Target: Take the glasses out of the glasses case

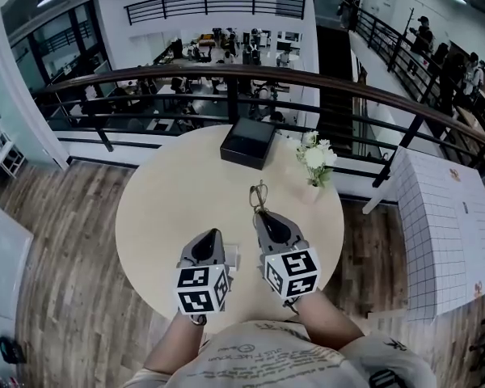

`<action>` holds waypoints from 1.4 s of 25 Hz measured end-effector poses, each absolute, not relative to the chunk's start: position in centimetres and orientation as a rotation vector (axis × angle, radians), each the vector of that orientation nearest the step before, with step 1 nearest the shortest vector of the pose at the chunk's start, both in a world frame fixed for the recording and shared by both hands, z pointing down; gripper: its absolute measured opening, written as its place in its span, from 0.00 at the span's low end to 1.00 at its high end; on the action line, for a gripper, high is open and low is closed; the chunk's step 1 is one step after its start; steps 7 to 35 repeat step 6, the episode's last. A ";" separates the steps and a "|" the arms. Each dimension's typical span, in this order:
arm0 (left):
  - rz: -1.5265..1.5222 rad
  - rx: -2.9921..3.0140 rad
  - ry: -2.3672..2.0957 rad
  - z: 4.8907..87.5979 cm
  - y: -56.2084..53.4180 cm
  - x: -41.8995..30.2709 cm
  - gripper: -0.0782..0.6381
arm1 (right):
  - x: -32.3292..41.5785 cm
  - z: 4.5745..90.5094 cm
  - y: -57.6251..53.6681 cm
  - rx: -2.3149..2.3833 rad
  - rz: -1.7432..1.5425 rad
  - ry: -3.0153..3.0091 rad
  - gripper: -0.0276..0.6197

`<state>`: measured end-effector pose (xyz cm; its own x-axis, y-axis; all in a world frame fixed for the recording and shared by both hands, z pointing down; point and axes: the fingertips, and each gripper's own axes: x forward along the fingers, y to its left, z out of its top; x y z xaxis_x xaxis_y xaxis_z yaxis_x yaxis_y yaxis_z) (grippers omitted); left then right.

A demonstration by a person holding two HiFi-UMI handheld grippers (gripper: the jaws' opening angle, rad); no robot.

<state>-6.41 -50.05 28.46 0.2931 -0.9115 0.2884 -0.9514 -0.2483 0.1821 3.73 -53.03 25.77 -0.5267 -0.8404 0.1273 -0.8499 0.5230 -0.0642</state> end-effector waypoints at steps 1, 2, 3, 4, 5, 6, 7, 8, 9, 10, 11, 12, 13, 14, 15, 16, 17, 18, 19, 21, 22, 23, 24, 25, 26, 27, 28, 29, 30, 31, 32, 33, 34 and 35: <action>0.175 2.247 -1.689 28.4 -50.0 -6.4 0.12 | 3.7 25.7 -53.0 1.484 0.176 -2.673 0.08; 0.174 2.248 -1.691 28.2 -50.0 -6.4 0.12 | 3.7 25.5 -53.0 1.483 0.171 -2.675 0.08; 0.172 2.250 -1.693 28.1 -50.0 -6.4 0.12 | 3.7 25.4 -53.0 1.480 0.167 -2.678 0.08; 0.170 2.252 -1.696 27.9 -50.0 -6.4 0.12 | 3.7 25.3 -53.0 1.478 0.163 -2.680 0.08; 0.168 2.255 -1.698 27.7 -50.0 -6.4 0.12 | 3.7 25.2 -53.0 1.475 0.161 -2.683 0.08; 0.166 2.257 -1.700 27.5 -49.9 -6.3 0.12 | 3.6 25.1 -53.0 1.471 0.159 -2.686 0.08; 0.166 2.257 -1.700 27.5 -49.9 -6.3 0.12 | 3.6 25.1 -53.0 1.471 0.159 -2.686 0.08; 0.166 2.257 -1.700 27.5 -49.9 -6.3 0.12 | 3.6 25.1 -53.0 1.471 0.159 -2.686 0.08; 0.166 2.257 -1.700 27.5 -49.9 -6.3 0.12 | 3.6 25.1 -53.0 1.471 0.159 -2.686 0.08; 0.166 2.257 -1.700 27.5 -49.9 -6.3 0.12 | 3.6 25.1 -53.0 1.471 0.159 -2.686 0.08; 0.166 2.257 -1.700 27.5 -49.9 -6.3 0.12 | 3.6 25.1 -53.0 1.471 0.159 -2.686 0.08; 0.166 2.257 -1.700 27.5 -49.9 -6.3 0.12 | 3.6 25.1 -53.0 1.471 0.159 -2.686 0.08; 0.166 2.257 -1.700 27.5 -49.9 -6.3 0.12 | 3.6 25.1 -53.0 1.471 0.159 -2.686 0.08; 0.166 2.257 -1.700 27.5 -49.9 -6.3 0.12 | 3.6 25.1 -53.0 1.471 0.159 -2.686 0.08; 0.166 2.257 -1.700 27.5 -49.9 -6.3 0.12 | 3.6 25.1 -53.0 1.471 0.159 -2.686 0.08; 0.166 2.257 -1.700 27.5 -49.9 -6.3 0.12 | 3.6 25.1 -53.0 1.471 0.159 -2.686 0.08; 0.166 2.257 -1.700 27.5 -49.9 -6.3 0.12 | 3.6 25.1 -53.0 1.471 0.159 -2.686 0.08; 0.166 2.257 -1.700 27.5 -49.9 -6.3 0.12 | 3.6 25.1 -53.0 1.471 0.159 -2.686 0.08; 0.166 2.257 -1.700 27.5 -49.9 -6.3 0.12 | 3.6 25.1 -53.0 1.471 0.159 -2.686 0.08; 0.166 2.257 -1.700 27.5 -49.9 -6.3 0.12 | 3.6 25.1 -53.0 1.471 0.159 -2.686 0.08; 0.166 2.257 -1.700 27.5 -49.9 -6.3 0.12 | 3.6 25.1 -53.0 1.471 0.159 -2.686 0.08; 0.166 2.257 -1.700 27.5 -49.9 -6.3 0.12 | 3.6 25.1 -53.0 1.471 0.159 -2.686 0.08; 0.166 2.257 -1.700 27.5 -49.9 -6.3 0.12 | 3.6 25.1 -53.0 1.471 0.159 -2.686 0.08; 0.166 2.257 -1.700 27.5 -49.9 -6.3 0.12 | 3.6 25.1 -53.0 1.471 0.159 -2.686 0.08; 0.166 2.257 -1.700 27.5 -49.9 -6.3 0.12 | 3.6 25.1 -53.0 1.471 0.159 -2.686 0.08; 0.166 2.257 -1.700 27.5 -49.9 -6.3 0.12 | 3.6 25.1 -53.0 1.471 0.159 -2.686 0.08; 0.166 2.257 -1.700 27.5 -49.9 -6.3 0.12 | 3.6 25.1 -53.0 1.471 0.159 -2.686 0.08; 0.166 2.257 -1.700 27.5 -49.9 -6.3 0.12 | 3.6 25.1 -53.0 1.471 0.159 -2.686 0.08; 0.166 2.257 -1.700 27.5 -49.9 -6.3 0.12 | 3.6 25.1 -53.0 1.471 0.159 -2.686 0.08; 0.166 2.257 -1.700 27.5 -49.9 -6.3 0.12 | 3.6 25.1 -53.0 1.471 0.159 -2.686 0.08; 0.166 2.257 -1.700 27.5 -49.9 -6.3 0.12 | 3.6 25.1 -53.0 1.471 0.159 -2.686 0.08; 0.166 2.257 -1.700 27.5 -49.9 -6.3 0.12 | 3.6 25.1 -53.0 1.471 0.159 -2.686 0.08; 0.166 2.257 -1.700 27.5 -49.9 -6.3 0.12 | 3.6 25.1 -53.0 1.471 0.159 -2.686 0.08; 0.166 2.257 -1.700 27.5 -49.9 -6.3 0.12 | 3.6 25.1 -53.0 1.471 0.159 -2.686 0.08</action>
